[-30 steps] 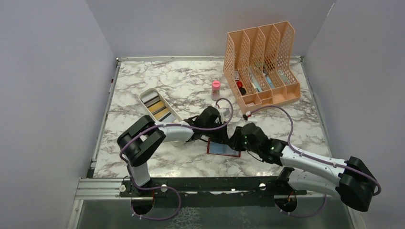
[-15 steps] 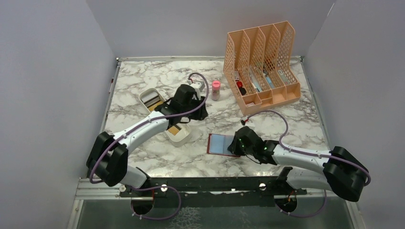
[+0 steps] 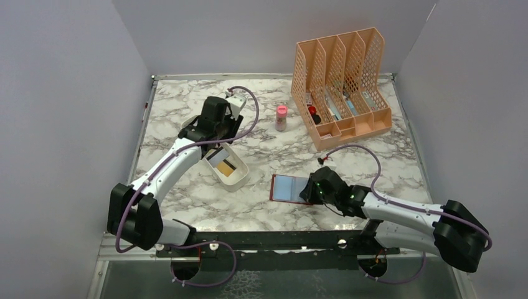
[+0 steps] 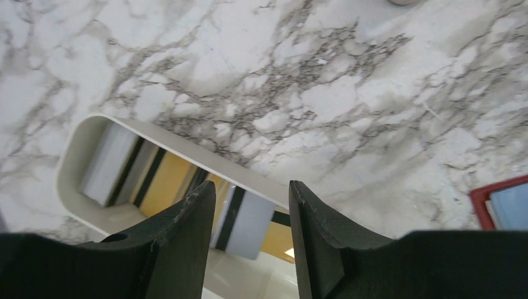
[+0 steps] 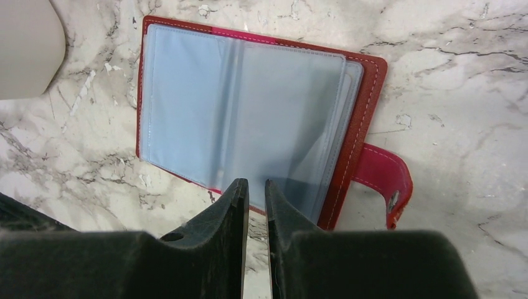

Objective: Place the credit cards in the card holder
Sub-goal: Pick up the credit card from the storage box.

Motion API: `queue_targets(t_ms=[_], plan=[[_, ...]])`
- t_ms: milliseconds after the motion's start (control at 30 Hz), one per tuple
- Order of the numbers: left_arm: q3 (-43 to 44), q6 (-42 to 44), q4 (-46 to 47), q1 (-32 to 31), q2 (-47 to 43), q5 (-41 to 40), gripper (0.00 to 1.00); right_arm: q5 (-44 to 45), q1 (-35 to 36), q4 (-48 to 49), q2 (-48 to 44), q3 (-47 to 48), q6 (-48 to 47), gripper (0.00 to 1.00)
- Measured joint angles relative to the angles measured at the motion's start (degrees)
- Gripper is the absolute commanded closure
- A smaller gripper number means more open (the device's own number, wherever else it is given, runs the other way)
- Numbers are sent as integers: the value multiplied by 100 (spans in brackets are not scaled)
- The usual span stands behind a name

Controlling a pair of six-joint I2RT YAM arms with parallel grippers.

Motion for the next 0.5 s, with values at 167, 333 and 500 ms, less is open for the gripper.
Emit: queue_targets(t_ms=[167,333,500], plan=[[249,994,-13,457,173,-127,46,2,0,-184,-313,0,-59,78],[422,1729,-39,973,487,-155,45,15,0,-328,-595,2,-120,78],[376,2247,35,1504,883,-149,46,26,0,-439,-658,7,-138,78]])
